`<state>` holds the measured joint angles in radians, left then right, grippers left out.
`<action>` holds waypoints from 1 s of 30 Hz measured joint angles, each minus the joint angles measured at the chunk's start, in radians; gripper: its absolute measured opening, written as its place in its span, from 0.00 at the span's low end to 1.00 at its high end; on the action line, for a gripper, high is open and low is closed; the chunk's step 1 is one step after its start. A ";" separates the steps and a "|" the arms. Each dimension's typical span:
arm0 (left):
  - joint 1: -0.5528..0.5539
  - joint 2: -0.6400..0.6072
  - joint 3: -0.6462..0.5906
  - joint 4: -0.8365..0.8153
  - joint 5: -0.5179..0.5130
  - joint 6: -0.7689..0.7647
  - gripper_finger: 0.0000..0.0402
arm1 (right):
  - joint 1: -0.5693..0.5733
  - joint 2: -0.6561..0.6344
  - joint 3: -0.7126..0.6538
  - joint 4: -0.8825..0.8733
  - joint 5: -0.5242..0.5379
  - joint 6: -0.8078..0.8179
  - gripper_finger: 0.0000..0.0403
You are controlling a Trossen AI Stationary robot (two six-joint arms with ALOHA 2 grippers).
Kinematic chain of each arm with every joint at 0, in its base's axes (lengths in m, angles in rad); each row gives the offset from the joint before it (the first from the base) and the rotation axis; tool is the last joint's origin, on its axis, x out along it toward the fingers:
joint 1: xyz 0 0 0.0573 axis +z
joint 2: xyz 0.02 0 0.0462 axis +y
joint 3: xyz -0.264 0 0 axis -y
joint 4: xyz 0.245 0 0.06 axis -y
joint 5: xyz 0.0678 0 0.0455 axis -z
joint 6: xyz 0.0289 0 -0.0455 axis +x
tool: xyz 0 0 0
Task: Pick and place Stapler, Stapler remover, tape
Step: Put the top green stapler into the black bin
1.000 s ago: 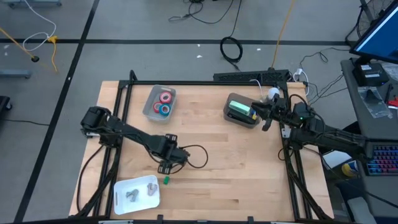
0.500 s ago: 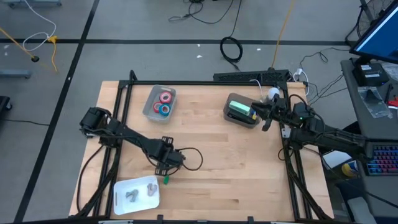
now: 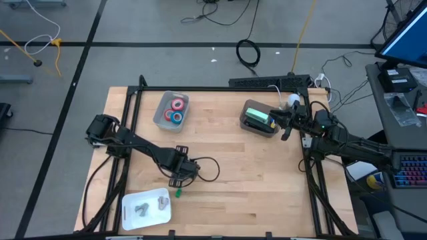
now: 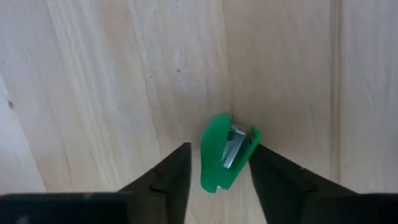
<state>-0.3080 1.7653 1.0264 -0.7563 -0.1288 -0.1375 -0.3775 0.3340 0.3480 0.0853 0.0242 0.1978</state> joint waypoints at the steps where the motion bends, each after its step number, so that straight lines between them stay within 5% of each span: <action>1: 0.000 0.000 0.000 0.000 -0.003 0.002 0.38 | 0.000 0.000 0.000 0.000 0.000 0.000 0.13; 11: 0.000 -0.003 -0.012 0.001 -0.006 -0.021 0.19 | 0.000 0.000 0.000 0.001 0.000 0.000 0.13; 23: 0.019 -0.005 -0.003 -0.003 -0.001 -0.029 0.18 | 0.000 0.000 0.000 0.012 -0.005 0.043 0.14; 30: 0.110 -0.094 0.013 0.013 -0.026 -0.025 0.17 | 0.000 0.008 0.000 0.016 -0.152 0.049 0.14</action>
<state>-0.1982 1.6716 1.0397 -0.7437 -0.1551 -0.1623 -0.3779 0.3422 0.3485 0.1011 -0.1281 0.2463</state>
